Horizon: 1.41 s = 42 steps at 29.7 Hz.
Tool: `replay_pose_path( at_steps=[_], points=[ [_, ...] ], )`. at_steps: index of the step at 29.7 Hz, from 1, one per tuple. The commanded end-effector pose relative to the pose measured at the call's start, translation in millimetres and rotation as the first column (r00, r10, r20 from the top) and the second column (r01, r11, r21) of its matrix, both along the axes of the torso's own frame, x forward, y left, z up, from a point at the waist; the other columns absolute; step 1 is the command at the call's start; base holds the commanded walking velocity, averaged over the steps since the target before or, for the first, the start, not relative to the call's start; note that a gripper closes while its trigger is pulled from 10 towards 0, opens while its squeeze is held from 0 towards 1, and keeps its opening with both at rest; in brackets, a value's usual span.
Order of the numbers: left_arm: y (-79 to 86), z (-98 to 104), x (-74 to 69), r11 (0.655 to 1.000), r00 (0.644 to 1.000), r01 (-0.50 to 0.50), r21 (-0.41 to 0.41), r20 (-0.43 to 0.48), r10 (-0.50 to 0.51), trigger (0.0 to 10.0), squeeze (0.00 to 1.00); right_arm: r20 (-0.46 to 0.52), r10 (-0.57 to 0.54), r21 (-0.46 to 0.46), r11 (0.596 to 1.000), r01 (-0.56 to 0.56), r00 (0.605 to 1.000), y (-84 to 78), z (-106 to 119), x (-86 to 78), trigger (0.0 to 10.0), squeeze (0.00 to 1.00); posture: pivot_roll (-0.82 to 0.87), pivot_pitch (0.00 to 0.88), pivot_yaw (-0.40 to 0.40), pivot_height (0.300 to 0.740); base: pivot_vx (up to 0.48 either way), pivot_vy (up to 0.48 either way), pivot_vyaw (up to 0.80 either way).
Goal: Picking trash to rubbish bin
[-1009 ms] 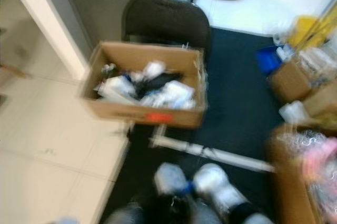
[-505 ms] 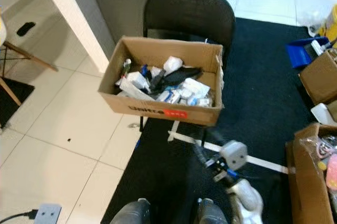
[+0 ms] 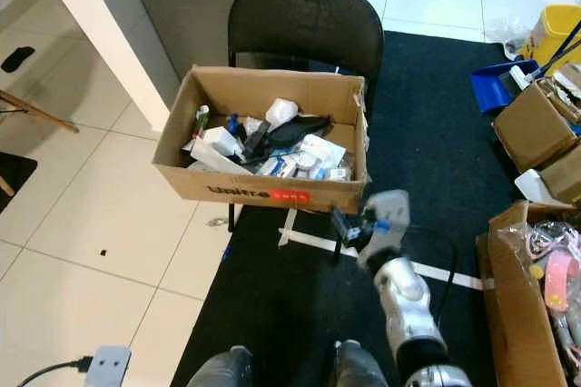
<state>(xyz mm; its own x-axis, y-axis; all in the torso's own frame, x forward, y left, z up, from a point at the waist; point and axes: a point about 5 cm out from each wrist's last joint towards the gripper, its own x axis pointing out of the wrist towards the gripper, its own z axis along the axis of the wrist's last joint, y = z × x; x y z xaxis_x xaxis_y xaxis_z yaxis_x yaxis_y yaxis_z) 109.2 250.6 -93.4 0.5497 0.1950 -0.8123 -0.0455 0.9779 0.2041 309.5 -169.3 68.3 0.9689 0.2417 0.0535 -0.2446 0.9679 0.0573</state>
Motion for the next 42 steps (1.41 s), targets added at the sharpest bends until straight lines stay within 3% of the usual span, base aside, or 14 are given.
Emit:
replay_pose_path(
  at_steps=[1,7,10,11,13,14,15,17,18,19,27,35,38,42],
  points=[
    [-5.1,-6,-12.5,1.0,0.998,-0.003,-0.01,-0.06,0.002,10.0,0.0,-0.09,0.001,-0.058,0.998,-0.007,0.996,3.0,-11,-1.5,10.0,0.0,0.07,0.141,0.036,0.74,0.0,0.0,0.0],
    [-8.6,-6,-6.8,1.0,0.998,-0.001,-0.016,-0.07,-0.001,10.0,0.0,-0.133,0.392,-0.386,0.825,-0.412,0.91,61.7,-12,-5.9,10.0,0.0,0.06,0.117,0.035,0.74,0.0,0.0,0.0],
    [-11.0,-6,-4.0,1.0,0.998,0.002,-0.019,-0.069,-0.003,10.0,0.0,-0.221,0.545,-0.665,0.523,-0.533,0.809,92.9,-26,-20.2,10.0,0.0,0.05,0.11,0.035,0.74,0.0,0.0,0.0],
    [-11.0,-6,-4.0,1.0,0.998,0.002,-0.019,-0.069,-0.003,10.0,0.0,-0.221,0.545,-0.665,0.523,-0.533,0.809,92.9,-26,-20.2,10.0,0.0,0.05,0.11,0.035,0.74,0.0,0.0,0.0],
    [-11.7,-7,-4.9,1.0,0.997,0.002,-0.021,-0.076,-0.003,10.0,0.0,-0.183,0.603,-0.82,0.342,-0.459,0.776,103.7,-21,-19.4,10.0,0.0,0.05,0.103,0.037,0.74,0.0,0.0,0.0],
    [-11.7,-7,-4.9,1.0,0.997,0.002,-0.021,-0.076,-0.003,10.0,0.0,-0.183,0.603,-0.82,0.342,-0.459,0.776,103.7,-21,-19.4,10.0,0.0,0.05,0.103,0.037,0.74,0.0,0.0,0.0],
    [-11.3,-8,-6.9,1.0,0.996,0.001,-0.021,-0.084,-0.003,10.0,0.0,-0.117,0.636,-0.877,0.293,-0.38,0.762,107.7,-17,-19.4,5.0,0.0,0.05,0.111,0.035,0.74,0.0,0.0,0.0],
    [-11.5,-8,-7.1,1.0,0.996,0.007,-0.022,-0.087,-0.009,10.0,0.0,-0.097,0.685,-0.896,0.256,-0.363,0.722,112.0,-18,-26.2,6.2,0.0,0.05,0.111,0.039,0.74,0.0,0.0,0.0],
    [-11.5,-8,-7.1,1.0,0.996,0.007,-0.022,-0.087,-0.009,10.0,0.0,-0.097,0.685,-0.896,0.256,-0.363,0.722,112.0,-18,-26.2,6.2,0.0,0.05,0.111,0.039,0.74,0.0,0.0,0.0],
    [-11.2,-8,-6.9,1.0,0.996,0.017,-0.02,-0.093,-0.019,10.0,0.0,-0.047,0.707,-0.902,0.274,-0.335,0.706,116.0,-12,-28.2,10.0,0.0,0.03,0.111,0.038,0.74,0.0,0.0,0.0],
    [-15.1,-9,-8.8,0.999,0.994,0.025,-0.028,-0.106,-0.028,10.0,0.0,-0.089,0.72,-0.915,0.215,-0.342,0.689,122.5,-19,-29.2,10.0,0.0,0.03,0.11,0.037,0.74,0.0,0.0,0.0],
    [-19.7,-12,-15.4,0.998,0.99,0.046,-0.036,-0.129,-0.051,10.0,0.0,-0.079,0.766,-0.874,0.254,-0.413,0.638,125.7,-21,-34.1,10.0,0.0,0.03,0.118,0.043,0.74,0.0,0.0,0.0],
    [-19.3,-12,-17.5,0.998,0.989,0.051,-0.036,-0.135,-0.056,10.0,0.0,-0.066,0.815,-0.808,0.295,-0.51,0.575,125.4,-17,-39.7,10.0,0.0,0.03,0.122,0.046,0.74,0.0,0.0,0.0],
    [-18.2,-12,-18.0,0.998,0.99,0.05,-0.034,-0.133,-0.054,10.0,0.0,-0.064,0.803,-0.807,0.308,-0.504,0.593,122.8,-19,-39.0,10.0,0.0,0.02,0.129,0.048,0.74,0.0,0.0,0.0]
  ],
)
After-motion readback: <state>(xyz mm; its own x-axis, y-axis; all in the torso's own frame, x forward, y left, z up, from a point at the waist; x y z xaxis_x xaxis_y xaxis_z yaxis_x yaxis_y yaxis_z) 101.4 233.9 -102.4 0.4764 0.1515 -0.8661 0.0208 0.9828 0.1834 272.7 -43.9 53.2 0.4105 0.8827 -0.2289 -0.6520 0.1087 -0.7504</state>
